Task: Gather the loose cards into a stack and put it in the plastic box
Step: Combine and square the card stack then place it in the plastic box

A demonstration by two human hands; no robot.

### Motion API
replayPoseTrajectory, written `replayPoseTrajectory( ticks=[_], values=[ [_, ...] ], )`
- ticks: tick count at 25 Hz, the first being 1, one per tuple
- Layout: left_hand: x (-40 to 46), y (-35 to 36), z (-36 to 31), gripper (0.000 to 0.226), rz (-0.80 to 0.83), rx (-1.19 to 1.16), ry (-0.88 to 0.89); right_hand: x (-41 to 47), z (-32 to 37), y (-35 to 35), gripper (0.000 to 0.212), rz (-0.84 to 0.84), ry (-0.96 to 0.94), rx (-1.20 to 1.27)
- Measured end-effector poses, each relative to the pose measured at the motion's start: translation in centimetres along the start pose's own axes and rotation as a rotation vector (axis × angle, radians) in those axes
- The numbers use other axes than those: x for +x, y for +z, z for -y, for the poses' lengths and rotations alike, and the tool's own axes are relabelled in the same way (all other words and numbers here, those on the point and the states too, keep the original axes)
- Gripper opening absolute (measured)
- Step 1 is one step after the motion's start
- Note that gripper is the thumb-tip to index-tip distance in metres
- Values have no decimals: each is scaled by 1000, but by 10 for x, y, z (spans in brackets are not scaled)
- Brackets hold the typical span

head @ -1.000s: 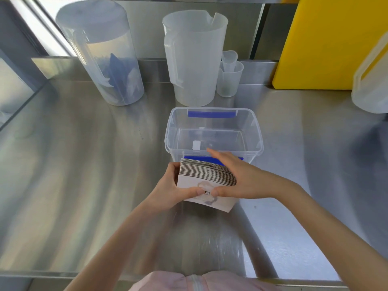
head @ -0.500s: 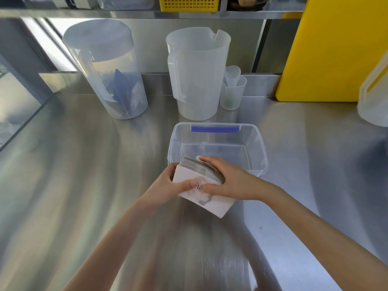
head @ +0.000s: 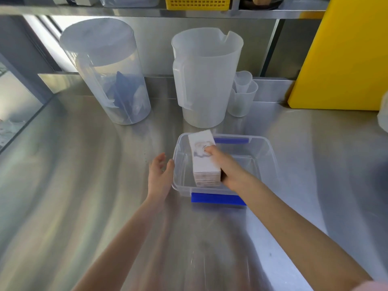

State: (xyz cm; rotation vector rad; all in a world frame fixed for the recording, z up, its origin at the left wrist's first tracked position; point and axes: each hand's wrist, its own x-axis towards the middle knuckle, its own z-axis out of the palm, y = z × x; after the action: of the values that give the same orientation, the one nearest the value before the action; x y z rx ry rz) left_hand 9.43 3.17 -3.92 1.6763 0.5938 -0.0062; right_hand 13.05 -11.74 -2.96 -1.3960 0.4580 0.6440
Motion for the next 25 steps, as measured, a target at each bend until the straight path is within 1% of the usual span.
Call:
replayPoseTrajectory(
  ticks=[1, 2, 5, 7, 9, 10, 13, 14, 15, 18, 19, 20, 22, 23, 25],
  values=[
    [4, 3, 4, 42, 22, -8, -29, 7, -4, 4, 51, -17, 41, -22],
    [7, 6, 8, 40, 49, -18, -40, 10, -7, 8, 50, -23, 65, -49],
    [11, 9, 18, 36, 108, -76, -30, 14, -8, 13, 33, 24, 111, -155],
    [12, 11, 21, 35, 98, -92, -31, 15, -5, 15, 17, 59, 135, -192],
    [13, 12, 21, 34, 73, -97, -41, 16, -2, 22, 13, 67, 115, -197],
    [12, 12, 21, 34, 69, -102, -46, 16, -2, 28, 16, 55, 92, -211],
    [12, 12, 21, 34, 81, -99, -44, 13, -3, 45, 37, 2, 57, -293],
    [12, 12, 21, 35, 82, -90, -46, 12, -3, 46, 40, -8, 54, -317],
    [12, 12, 21, 35, 83, -86, -46, 12, -3, 45, 39, -6, 55, -325],
    [12, 12, 20, 37, 66, -80, -47, 10, 0, 36, 24, 34, 56, -290],
    [11, 12, 20, 37, 66, -79, -50, 11, -1, 36, 25, 38, 59, -328],
    [11, 12, 20, 37, 65, -76, -51, 13, -4, 38, 30, 36, 34, -415],
    [12, 12, 20, 37, 68, -66, -49, 15, -9, 44, 48, -2, -12, -600],
    [12, 11, 20, 37, 72, -57, -46, 16, -10, 45, 52, -3, -22, -638],
    [12, 11, 19, 38, 74, -49, -46, 13, -7, 41, 47, 37, -21, -610]
  ],
)
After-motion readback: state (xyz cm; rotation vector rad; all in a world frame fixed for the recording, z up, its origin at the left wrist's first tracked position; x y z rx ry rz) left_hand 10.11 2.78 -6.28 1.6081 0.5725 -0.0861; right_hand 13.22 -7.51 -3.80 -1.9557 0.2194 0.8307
